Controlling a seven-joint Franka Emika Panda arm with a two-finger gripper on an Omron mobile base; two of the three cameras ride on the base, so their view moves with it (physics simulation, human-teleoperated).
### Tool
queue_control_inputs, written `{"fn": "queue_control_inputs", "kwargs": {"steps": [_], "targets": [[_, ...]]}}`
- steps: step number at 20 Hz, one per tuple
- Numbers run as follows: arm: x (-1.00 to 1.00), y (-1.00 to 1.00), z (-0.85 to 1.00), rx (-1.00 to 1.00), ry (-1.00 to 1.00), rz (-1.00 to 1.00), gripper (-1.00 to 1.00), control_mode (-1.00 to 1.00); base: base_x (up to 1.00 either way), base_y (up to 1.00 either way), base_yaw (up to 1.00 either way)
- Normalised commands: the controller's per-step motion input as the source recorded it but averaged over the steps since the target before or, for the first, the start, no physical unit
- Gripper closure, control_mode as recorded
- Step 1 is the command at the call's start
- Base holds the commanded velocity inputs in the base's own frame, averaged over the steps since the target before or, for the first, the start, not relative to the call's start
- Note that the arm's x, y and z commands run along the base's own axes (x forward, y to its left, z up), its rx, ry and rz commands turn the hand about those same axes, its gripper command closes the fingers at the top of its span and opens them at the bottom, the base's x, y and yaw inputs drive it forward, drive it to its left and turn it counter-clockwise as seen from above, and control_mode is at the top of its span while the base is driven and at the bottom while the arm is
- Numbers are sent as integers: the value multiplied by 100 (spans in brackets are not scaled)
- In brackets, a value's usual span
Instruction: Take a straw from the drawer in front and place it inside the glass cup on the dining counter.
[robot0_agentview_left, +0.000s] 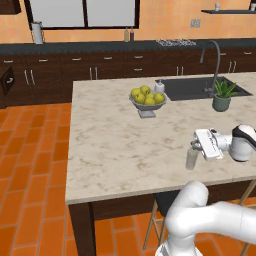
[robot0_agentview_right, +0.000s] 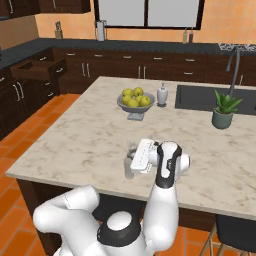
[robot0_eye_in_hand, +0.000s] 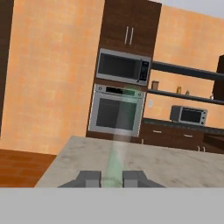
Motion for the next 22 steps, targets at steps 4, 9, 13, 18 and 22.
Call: {"fn": "queue_control_inputs", "kwargs": {"steps": [4,9,13,18,22], "targets": [[0,0,0,0,-4,0,-100,-100,0,0,0],[-3,0,16,0,-5,0,-100,-100,0,0,0],[-45,0,77,0,-7,0,-100,-100,0,0,0],[-49,7,100,-9,-12,0,-100,-100,0,0,0],[-65,42,79,-27,-19,0,-100,-100,0,0,0]]}}
